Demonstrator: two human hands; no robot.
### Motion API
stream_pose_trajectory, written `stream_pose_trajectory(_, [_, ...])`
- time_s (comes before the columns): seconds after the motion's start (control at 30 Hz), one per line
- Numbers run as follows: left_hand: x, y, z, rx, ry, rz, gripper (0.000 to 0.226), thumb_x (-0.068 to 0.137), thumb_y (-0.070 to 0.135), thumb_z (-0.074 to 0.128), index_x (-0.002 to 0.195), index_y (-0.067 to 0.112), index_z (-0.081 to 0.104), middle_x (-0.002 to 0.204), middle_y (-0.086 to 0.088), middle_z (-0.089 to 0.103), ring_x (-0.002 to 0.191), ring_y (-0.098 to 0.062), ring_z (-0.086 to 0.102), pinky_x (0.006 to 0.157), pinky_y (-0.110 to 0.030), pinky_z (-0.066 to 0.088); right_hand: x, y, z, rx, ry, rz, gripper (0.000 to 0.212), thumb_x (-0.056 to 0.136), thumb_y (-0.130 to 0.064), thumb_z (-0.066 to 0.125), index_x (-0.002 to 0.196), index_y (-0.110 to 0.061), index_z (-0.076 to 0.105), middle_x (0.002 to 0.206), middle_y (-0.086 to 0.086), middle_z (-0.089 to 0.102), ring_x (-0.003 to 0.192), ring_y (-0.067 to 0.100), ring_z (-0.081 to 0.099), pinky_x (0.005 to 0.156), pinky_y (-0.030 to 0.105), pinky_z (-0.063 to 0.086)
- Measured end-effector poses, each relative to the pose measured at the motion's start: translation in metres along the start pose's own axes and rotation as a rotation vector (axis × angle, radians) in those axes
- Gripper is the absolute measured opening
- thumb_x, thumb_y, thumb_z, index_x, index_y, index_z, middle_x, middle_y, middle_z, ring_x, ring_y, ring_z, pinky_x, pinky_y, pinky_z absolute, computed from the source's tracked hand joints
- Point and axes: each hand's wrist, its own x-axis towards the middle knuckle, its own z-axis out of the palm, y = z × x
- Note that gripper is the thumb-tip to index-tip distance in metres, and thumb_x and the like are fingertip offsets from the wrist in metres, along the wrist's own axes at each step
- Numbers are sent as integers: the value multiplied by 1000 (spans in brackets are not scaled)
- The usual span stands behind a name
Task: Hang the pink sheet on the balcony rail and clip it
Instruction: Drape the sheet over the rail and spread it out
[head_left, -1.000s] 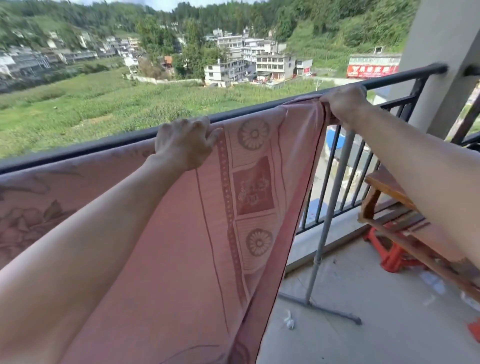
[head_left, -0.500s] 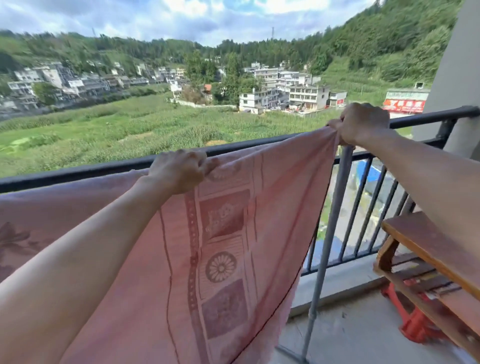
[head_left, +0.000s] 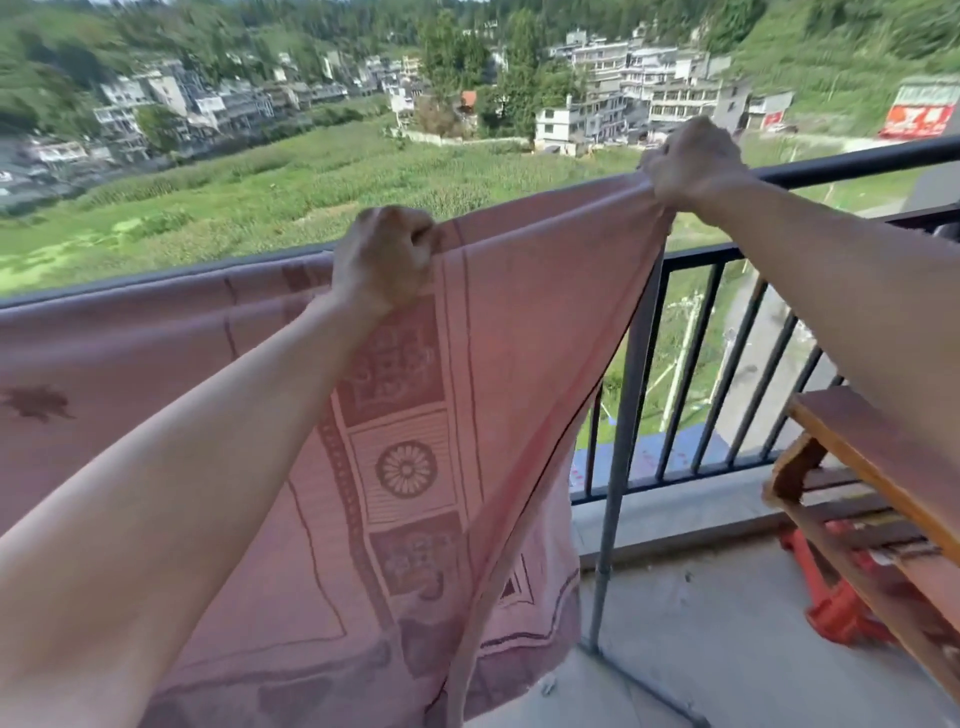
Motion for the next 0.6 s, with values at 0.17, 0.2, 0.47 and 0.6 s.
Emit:
stream_pose_trajectory(0.17, [1,15,8,-4,102,26,27,95,21,53,78,6,68,75,-10,68,69,-29,62,61,-39,51,3,20,-7,-100,4,-171,28,90,-32,66,75,-10,60,73,7,60,58,20,54,52,23,36])
stream_pose_trajectory(0.2, [0,21,11,-22,119,54,27,95,21,53,80,5,69,79,-9,68,70,-28,62,62,-39,51,4,26,-9,-113,34,-182,27,89,-33,67,80,-8,63,78,10,64,63,23,56,58,24,39])
stream_pose_trajectory(0.47, [-4,23,28,-117,101,87,24,93,32,59,101,13,70,91,-5,68,82,-23,61,73,-36,48,4,50,-16,-77,-154,-43,74,84,-73,48,96,-3,70,103,17,70,91,33,66,73,37,51])
stream_pose_trajectory(0.6, [-1,34,33,-156,139,30,24,93,32,59,100,16,75,93,-4,71,83,-22,63,78,-34,47,-2,34,-12,218,-331,-81,43,87,-42,68,104,-2,70,118,13,64,97,24,60,77,36,54])
